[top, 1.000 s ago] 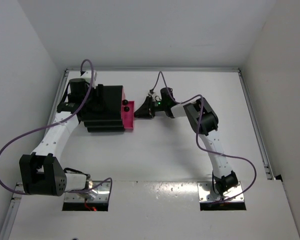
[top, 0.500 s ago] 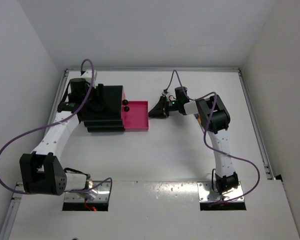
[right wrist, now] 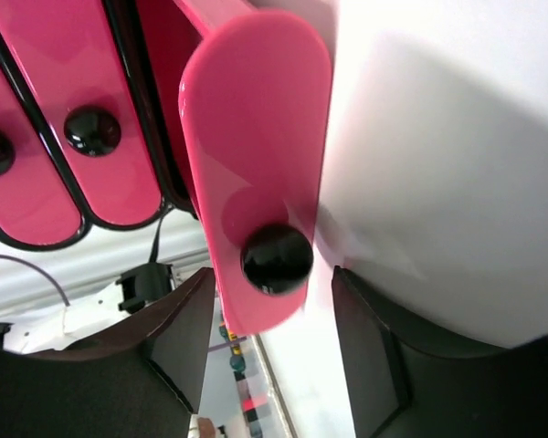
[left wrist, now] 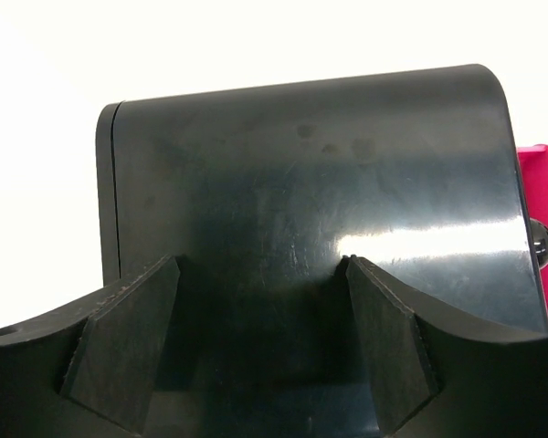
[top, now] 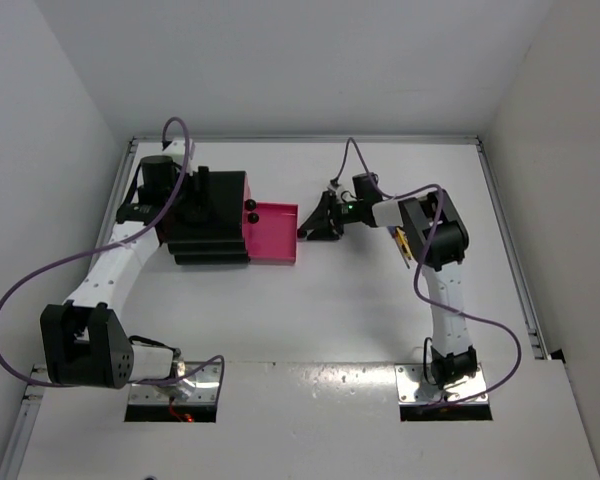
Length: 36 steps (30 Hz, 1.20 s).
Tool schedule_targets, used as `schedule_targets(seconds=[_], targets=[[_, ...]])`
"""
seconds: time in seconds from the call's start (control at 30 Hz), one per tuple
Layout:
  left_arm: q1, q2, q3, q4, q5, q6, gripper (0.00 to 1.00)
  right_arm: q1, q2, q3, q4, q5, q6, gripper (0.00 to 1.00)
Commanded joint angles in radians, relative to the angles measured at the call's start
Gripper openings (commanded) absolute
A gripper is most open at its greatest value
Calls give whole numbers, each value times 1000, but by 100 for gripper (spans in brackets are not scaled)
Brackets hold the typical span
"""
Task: Sort the tools into containers
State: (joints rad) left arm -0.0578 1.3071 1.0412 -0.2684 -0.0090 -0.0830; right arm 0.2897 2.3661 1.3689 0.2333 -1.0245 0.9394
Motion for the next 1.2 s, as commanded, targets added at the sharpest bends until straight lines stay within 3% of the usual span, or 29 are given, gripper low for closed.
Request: schedule_targets(seconds=[0.0,0.17,0.23,0.33,0.37,0.5,0.7,1.0,1.17], targets=[[-11,31,-20,-88,-3,-11,82,-35,-88,-30,-89,60,-114,56],[-20,31,-10,-88,-3,-11,87,-93,-235,-16,-208,60,-262,56],[-30,21,-1,-88,-3,-11,89,-128,-287,13,-349,87,-356,56],[-50,-3,8,-88,-3,0,94,-164,-399,73,-623,220,-638,55],[-72,-14,8,-88,-17,0,95,-164,-428,73,-675,333,-712,52],[-132,-35,28,-88,-87,22,98,-187,-580,-12,-750,602,-988,42],[-177,-60,37,-88,-123,32,100,-262,-627,-76,-759,777,-1113,28],[-177,-60,37,-88,-132,32,100,-333,-417,-8,-758,870,-1151,28],[-177,-60,37,-88,-143,32,100,-333,-357,35,-747,870,-1142,33]])
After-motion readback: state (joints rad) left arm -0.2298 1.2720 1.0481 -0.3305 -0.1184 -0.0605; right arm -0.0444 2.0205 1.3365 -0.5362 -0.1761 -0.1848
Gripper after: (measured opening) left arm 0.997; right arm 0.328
